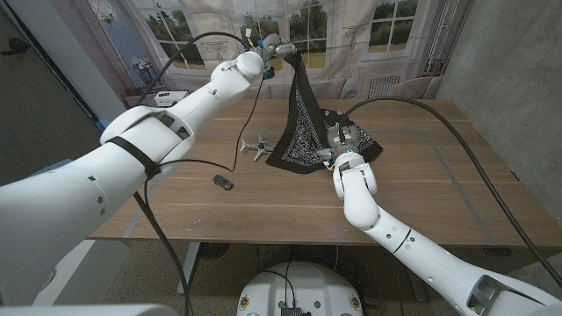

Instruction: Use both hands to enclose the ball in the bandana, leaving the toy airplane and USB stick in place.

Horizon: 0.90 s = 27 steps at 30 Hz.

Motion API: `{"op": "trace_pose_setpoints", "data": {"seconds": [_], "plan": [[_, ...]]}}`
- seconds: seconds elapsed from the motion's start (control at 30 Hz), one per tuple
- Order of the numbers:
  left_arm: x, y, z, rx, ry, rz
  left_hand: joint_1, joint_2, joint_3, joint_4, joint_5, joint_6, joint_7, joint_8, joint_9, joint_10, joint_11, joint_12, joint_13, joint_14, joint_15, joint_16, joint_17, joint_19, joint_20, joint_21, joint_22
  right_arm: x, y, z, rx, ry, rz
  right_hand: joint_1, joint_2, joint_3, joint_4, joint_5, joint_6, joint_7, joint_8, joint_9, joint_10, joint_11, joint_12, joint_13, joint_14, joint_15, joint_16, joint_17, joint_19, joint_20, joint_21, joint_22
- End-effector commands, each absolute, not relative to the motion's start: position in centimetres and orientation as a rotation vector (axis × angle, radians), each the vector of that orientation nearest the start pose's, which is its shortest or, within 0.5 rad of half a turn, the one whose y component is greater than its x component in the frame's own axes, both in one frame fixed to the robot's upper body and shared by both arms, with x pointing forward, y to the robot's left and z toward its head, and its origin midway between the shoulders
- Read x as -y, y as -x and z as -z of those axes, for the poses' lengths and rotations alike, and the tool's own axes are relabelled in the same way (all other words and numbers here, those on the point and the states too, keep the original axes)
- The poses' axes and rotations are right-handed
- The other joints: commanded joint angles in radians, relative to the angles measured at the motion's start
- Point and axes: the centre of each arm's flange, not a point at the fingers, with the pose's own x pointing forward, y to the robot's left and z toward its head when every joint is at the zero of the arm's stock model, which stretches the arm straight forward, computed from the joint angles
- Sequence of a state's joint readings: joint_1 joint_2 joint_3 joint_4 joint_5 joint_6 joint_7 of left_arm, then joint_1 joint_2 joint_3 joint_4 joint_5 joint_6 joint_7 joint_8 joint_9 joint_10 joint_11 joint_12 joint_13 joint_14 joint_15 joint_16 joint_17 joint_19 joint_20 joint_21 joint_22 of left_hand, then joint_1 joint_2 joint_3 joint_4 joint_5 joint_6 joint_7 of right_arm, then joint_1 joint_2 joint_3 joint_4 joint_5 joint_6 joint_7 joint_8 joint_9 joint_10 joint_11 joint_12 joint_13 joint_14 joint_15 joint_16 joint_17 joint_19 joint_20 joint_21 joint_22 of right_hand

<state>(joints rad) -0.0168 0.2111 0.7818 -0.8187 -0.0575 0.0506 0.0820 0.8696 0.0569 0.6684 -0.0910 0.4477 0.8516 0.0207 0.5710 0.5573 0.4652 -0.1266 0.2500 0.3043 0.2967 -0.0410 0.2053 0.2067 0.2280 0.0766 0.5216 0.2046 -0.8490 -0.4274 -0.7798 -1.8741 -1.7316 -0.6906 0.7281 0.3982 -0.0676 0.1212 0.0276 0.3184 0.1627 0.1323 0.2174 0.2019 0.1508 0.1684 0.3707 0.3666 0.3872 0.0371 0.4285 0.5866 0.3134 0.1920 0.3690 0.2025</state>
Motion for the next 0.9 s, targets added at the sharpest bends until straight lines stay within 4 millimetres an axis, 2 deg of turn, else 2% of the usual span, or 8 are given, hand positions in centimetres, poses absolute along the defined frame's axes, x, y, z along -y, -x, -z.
{"op": "trace_pose_setpoints", "data": {"seconds": [0.03, 0.3, 0.5, 0.57, 0.73, 0.77, 0.83, 0.9], "plan": [[-13.2, -69.6, -27.1, 0.692, -0.689, 0.065, -0.002, 0.009, 0.008, 0.0, 0.004, 0.007, 0.005, 0.307, 0.002, 0.002, 0.0, -0.001, 0.005, -0.004, -0.035, -0.004, 0.004, -0.004, 0.001, 0.006, 0.002, 10.3, -57.2, 2.2, -0.091, 2.03, 0.312, 0.003, 0.006, -0.004, 0.0, 0.006, -0.018, 0.028, -0.01, 0.003, -0.028, 0.009, -0.01, 0.005, -0.03, 0.013, -0.005, 0.006, -0.02, 0.004, -0.01, 0.004], [-13.5, -69.7, -27.1, 0.69, -0.692, 0.072, -0.004, 0.009, 0.01, -0.001, 0.005, 0.008, 0.005, 0.31, 0.001, 0.002, 0.0, -0.001, 0.005, -0.004, -0.035, -0.004, 0.004, -0.005, 0.002, 0.008, 0.002, 10.5, -58.0, 2.4, -0.057, 1.99, 0.392, 0.078, 0.051, -0.002, -0.035, 0.017, 0.12, 0.012, 0.018, 0.01, 0.137, -0.012, 0.066, 0.031, 0.091, -0.049, 0.11, 0.057, 0.043, -0.023, 0.003, 0.005], [-13.6, -69.9, -27.2, 0.683, -0.704, 0.076, -0.007, 0.009, 0.011, -0.001, 0.005, 0.003, 0.001, 0.312, 0.002, -0.002, 0.001, -0.003, 0.006, -0.006, -0.033, -0.005, 0.004, -0.007, 0.001, 0.009, 0.002, 10.9, -57.0, 2.0, 0.119, 1.862, 0.499, 0.297, 0.217, 0.069, -0.141, -0.005, 0.422, -0.076, 0.107, 0.052, 0.381, -0.112, 0.242, 0.13, 0.299, -0.173, 0.349, 0.2, 0.208, -0.09, 0.085, 0.027], [-13.6, -69.9, -27.2, 0.681, -0.712, 0.071, -0.007, 0.009, 0.011, -0.002, 0.005, 0.005, 0.001, 0.313, 0.0, -0.003, 0.001, -0.004, 0.006, -0.008, -0.033, -0.006, 0.004, -0.008, 0.002, 0.009, 0.002, 11.3, -56.6, 1.7, 0.173, 1.82, 0.532, 0.32, 0.249, 0.084, -0.143, -0.017, 0.47, -0.088, 0.123, 0.059, 0.413, -0.117, 0.27, 0.145, 0.325, -0.185, 0.371, 0.2, 0.227, -0.096, 0.102, 0.033], [-13.7, -69.8, -27.2, 0.68, -0.719, 0.063, -0.009, 0.009, 0.012, -0.002, 0.006, 0.004, 0.001, 0.313, -0.003, -0.003, 0.002, -0.004, 0.006, -0.009, -0.032, -0.006, 0.004, -0.009, 0.003, 0.01, 0.002, 12.4, -55.7, 0.9, 0.209, 1.741, 0.591, 0.304, 0.293, 0.13, -0.074, -0.033, 0.465, -0.107, 0.105, 0.056, 0.42, -0.126, 0.274, 0.14, 0.326, -0.19, 0.36, 0.179, 0.213, -0.113, 0.107, 0.033], [-13.7, -69.8, -27.2, 0.681, -0.717, 0.064, -0.009, 0.009, 0.012, -0.002, 0.006, 0.005, 0.003, 0.313, -0.003, -0.003, 0.004, -0.004, 0.006, -0.009, -0.032, -0.006, 0.004, -0.01, 0.002, 0.01, 0.002, 12.6, -55.6, 0.8, 0.225, 1.728, 0.613, 0.303, 0.297, 0.191, -0.019, -0.04, 0.48, -0.118, 0.098, 0.053, 0.438, -0.132, 0.274, 0.129, 0.337, -0.195, 0.357, 0.172, 0.204, -0.123, 0.115, 0.038], [-13.7, -69.9, -27.2, 0.681, -0.72, 0.066, -0.01, 0.009, 0.013, -0.002, 0.006, 0.004, 0.003, 0.314, -0.003, -0.003, 0.003, -0.004, 0.007, -0.009, -0.032, -0.006, 0.004, -0.011, 0.003, 0.01, 0.002, 13.0, -55.3, 0.7, 0.261, 1.7, 0.656, 0.326, 0.297, 0.305, 0.045, -0.053, 0.543, -0.128, 0.103, 0.05, 0.484, -0.137, 0.282, 0.113, 0.366, -0.204, 0.364, 0.179, 0.201, -0.139, 0.134, 0.044], [-13.7, -69.9, -27.2, 0.68, -0.72, 0.066, -0.01, 0.01, 0.013, -0.003, 0.006, 0.004, 0.003, 0.314, -0.004, -0.003, 0.002, -0.004, 0.007, -0.009, -0.033, -0.006, 0.004, -0.011, 0.003, 0.01, 0.002, 13.2, -55.0, 0.5, 0.286, 1.678, 0.692, 0.336, 0.294, 0.36, 0.076, -0.066, 0.59, -0.141, 0.11, 0.049, 0.521, -0.145, 0.292, 0.104, 0.38, -0.213, 0.373, 0.192, 0.204, -0.152, 0.149, 0.047]]}}
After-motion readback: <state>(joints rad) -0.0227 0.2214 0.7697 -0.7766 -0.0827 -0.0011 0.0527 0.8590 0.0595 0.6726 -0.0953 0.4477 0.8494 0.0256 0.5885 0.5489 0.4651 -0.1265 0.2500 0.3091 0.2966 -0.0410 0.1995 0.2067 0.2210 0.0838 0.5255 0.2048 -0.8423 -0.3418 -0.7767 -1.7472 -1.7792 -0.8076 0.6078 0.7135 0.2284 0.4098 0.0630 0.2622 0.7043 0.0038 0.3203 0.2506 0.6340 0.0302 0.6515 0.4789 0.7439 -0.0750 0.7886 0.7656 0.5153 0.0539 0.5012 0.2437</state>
